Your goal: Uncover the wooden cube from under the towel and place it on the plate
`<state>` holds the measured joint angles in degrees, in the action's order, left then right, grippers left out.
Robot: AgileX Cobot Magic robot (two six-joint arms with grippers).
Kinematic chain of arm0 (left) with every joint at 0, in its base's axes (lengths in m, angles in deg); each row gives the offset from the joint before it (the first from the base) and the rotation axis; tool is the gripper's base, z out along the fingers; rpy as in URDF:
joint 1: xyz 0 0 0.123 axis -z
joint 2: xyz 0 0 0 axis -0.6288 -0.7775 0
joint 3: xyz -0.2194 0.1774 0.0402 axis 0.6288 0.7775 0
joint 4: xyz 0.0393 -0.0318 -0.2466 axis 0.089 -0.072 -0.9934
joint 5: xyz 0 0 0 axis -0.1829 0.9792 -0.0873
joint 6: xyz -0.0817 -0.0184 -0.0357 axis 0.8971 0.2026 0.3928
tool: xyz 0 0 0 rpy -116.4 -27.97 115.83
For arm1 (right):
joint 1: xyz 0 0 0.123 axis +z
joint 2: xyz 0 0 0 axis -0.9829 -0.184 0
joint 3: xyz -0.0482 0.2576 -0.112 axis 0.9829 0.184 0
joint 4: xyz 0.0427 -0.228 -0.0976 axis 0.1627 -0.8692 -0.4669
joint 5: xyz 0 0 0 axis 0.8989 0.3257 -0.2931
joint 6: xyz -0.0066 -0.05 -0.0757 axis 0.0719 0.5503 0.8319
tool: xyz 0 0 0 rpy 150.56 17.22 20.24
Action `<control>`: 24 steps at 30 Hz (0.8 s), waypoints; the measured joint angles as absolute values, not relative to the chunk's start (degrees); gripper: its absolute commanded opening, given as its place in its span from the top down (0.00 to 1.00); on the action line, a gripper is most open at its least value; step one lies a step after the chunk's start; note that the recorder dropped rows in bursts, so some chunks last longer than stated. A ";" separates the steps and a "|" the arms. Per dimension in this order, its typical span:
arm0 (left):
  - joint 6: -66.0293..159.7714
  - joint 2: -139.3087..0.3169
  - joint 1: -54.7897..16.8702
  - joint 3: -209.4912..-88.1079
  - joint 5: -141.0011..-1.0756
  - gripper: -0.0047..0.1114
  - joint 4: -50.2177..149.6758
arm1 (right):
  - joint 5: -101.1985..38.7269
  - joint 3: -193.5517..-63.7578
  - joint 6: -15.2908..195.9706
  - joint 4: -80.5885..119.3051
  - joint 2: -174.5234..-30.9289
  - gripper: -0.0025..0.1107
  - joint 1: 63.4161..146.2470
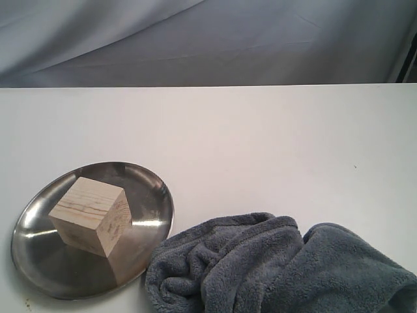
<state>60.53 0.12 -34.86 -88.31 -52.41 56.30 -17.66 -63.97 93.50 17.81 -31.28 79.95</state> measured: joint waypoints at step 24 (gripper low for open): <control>60.53 0.12 -34.86 -88.31 -52.41 0.96 56.30 | -11.22 -63.97 91.14 14.84 -31.28 0.98 79.95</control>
